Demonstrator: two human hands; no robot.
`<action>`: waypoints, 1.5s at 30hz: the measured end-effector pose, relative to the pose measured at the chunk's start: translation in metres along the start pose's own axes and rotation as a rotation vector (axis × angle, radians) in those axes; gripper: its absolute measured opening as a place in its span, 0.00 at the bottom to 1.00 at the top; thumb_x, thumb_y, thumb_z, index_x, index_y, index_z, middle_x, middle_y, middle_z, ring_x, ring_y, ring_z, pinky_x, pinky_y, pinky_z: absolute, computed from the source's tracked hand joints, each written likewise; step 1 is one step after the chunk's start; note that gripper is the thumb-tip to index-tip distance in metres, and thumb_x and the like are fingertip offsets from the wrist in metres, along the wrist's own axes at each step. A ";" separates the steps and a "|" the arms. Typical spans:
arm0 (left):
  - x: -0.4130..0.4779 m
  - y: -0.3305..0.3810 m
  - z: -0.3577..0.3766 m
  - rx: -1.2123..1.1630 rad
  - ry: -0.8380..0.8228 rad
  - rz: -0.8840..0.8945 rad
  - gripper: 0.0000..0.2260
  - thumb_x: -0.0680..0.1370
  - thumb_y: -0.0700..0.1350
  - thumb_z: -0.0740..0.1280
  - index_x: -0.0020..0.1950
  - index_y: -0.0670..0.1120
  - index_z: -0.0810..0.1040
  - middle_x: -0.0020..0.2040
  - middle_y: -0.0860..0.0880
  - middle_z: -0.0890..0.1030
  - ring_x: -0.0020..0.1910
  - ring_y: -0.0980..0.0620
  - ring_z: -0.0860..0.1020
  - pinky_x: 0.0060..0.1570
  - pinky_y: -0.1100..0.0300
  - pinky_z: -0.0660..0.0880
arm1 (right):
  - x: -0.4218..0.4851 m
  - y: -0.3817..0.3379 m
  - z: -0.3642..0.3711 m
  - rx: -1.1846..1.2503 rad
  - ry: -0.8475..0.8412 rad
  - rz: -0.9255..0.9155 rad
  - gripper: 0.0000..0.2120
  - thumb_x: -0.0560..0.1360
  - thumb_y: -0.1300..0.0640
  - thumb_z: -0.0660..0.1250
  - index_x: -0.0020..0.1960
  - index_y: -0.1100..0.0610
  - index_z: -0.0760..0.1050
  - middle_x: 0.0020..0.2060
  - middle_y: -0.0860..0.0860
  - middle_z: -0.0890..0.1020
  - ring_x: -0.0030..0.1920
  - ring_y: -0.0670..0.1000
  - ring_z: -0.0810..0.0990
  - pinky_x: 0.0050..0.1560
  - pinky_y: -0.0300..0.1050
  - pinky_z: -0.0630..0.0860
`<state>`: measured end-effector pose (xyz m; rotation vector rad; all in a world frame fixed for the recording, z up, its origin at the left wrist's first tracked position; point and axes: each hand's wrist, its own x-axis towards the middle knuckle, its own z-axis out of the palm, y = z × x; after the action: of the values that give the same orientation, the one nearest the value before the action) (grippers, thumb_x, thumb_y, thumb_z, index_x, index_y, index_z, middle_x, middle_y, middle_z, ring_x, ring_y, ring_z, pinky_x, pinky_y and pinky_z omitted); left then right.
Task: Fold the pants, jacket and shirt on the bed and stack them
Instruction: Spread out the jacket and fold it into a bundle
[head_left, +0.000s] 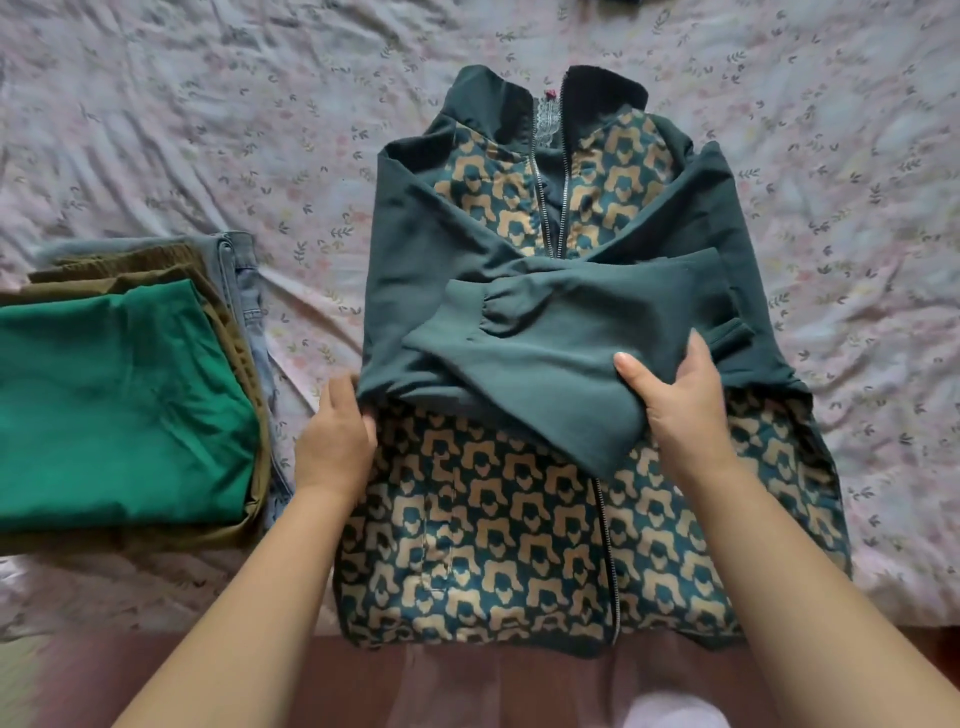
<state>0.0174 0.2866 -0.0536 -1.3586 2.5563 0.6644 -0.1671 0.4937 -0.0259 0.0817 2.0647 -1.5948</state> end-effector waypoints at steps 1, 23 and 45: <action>-0.003 -0.004 0.000 0.005 0.000 0.039 0.16 0.75 0.33 0.59 0.62 0.34 0.67 0.54 0.31 0.73 0.43 0.29 0.74 0.40 0.41 0.68 | -0.001 0.006 -0.005 -0.008 0.003 0.016 0.18 0.72 0.63 0.69 0.59 0.55 0.69 0.52 0.46 0.79 0.51 0.43 0.78 0.53 0.36 0.76; 0.038 0.112 0.020 -0.094 0.071 0.233 0.18 0.77 0.43 0.62 0.65 0.37 0.69 0.66 0.39 0.69 0.67 0.40 0.66 0.66 0.47 0.63 | 0.099 -0.027 -0.025 -0.705 -0.122 -0.308 0.10 0.73 0.58 0.68 0.53 0.58 0.73 0.44 0.50 0.71 0.41 0.46 0.72 0.47 0.39 0.69; 0.284 0.184 -0.039 -0.329 -0.157 0.090 0.18 0.80 0.50 0.57 0.70 0.50 0.64 0.66 0.44 0.72 0.62 0.46 0.72 0.52 0.60 0.66 | 0.307 -0.090 0.028 -0.678 -0.164 -0.118 0.16 0.77 0.55 0.62 0.64 0.57 0.67 0.39 0.52 0.75 0.41 0.53 0.74 0.39 0.44 0.67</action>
<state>-0.2935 0.1469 -0.0626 -1.2243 2.4707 1.2018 -0.4530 0.3595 -0.0851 -0.4026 2.3885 -0.8492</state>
